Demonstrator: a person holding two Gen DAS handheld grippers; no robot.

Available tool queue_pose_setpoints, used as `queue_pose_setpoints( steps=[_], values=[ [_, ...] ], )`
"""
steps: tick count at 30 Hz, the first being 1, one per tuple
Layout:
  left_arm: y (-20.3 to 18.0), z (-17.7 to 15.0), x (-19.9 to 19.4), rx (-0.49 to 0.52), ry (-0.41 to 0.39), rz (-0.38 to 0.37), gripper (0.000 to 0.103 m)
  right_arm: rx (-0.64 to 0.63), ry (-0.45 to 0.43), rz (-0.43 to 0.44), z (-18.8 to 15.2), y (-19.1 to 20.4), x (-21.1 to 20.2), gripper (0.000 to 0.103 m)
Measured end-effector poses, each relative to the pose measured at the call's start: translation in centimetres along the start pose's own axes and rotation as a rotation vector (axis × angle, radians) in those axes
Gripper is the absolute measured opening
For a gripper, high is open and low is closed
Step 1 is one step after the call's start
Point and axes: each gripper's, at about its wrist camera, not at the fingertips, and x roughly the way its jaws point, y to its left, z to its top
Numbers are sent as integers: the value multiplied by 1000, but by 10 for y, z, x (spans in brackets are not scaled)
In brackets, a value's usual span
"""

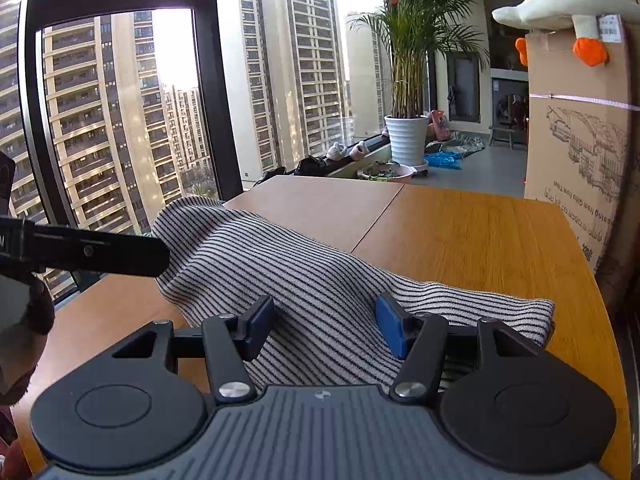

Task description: Fold clothes

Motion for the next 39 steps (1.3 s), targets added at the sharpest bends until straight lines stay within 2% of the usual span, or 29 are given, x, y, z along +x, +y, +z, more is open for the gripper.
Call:
queue_pose_setpoints(
  steps=[3, 5, 8, 11, 14, 18, 23, 26, 28, 31, 34, 36, 37, 39],
  values=[
    [1, 18, 12, 23, -21, 29, 98, -94, 3, -27, -6, 19, -4, 63],
    [8, 20, 30, 2, 22, 56, 98, -137, 6, -33, -9, 22, -10, 63],
    [20, 1, 45, -47, 102, 62, 97, -189, 11, -46, -11, 23, -20, 63],
    [15, -20, 33, 3, 101, 66, 97, -236, 15, -106, -15, 23, -35, 63],
    [13, -34, 24, 3, 123, 61, 98, -268, 29, -132, -17, 26, -40, 62],
    [13, -36, 24, 6, 126, 59, 98, -353, 39, -200, -17, 33, -22, 62],
    [19, -23, 47, -4, 125, 56, 98, -442, 40, -289, -4, 21, 22, 63],
    [18, -17, 60, 2, 131, 57, 98, -454, 34, -344, 6, 7, 41, 69],
    [16, -15, 66, 11, 135, 63, 98, -388, 31, -339, 11, -3, 37, 74],
    [9, -12, 56, 6, 134, 65, 98, -162, 2, -262, 13, -25, 3, 77],
    [5, -3, 37, 1, 51, 32, 98, 143, -60, -156, 9, -53, -31, 80],
    [4, 5, 32, 19, -26, 78, 98, 351, -142, -83, 3, -72, -49, 92],
    [5, 9, 31, 25, -57, 106, 98, 401, -174, -54, 1, -76, -53, 96],
    [10, 16, 36, 8, -81, 119, 98, 424, -213, -8, 3, -79, -49, 96]
  ],
)
